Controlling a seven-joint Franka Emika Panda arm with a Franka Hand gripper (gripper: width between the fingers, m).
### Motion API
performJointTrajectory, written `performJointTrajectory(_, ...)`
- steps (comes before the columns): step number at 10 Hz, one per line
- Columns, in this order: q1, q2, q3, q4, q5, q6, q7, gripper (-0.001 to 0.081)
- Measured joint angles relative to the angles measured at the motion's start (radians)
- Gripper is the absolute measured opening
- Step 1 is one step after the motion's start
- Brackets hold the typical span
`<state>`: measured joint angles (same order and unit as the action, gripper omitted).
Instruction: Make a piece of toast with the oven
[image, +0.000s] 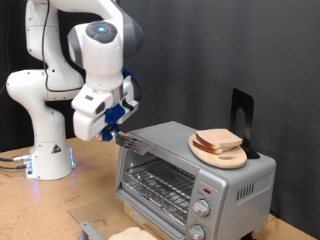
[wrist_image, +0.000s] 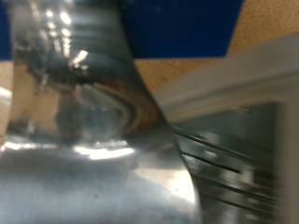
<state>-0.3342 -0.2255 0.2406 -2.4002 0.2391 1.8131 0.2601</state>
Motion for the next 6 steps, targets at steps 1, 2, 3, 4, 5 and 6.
performJointTrajectory(1,-0.023,0.017,-0.006,-0.009,-0.039,0.023,0.037,0.0491)
performJointTrajectory(2,-0.043,0.042,-0.008,-0.017,-0.085,0.050,0.078,0.0491)
performJointTrajectory(3,-0.057,0.077,-0.008,-0.019,-0.125,0.075,0.114,0.0491)
performJointTrajectory(4,-0.066,0.117,-0.009,-0.017,-0.159,0.094,0.139,0.0491)
performJointTrajectory(5,-0.073,0.161,-0.009,-0.013,-0.181,0.118,0.151,0.0491)
performJointTrajectory(6,-0.077,0.204,-0.011,-0.007,-0.196,0.145,0.156,0.0491)
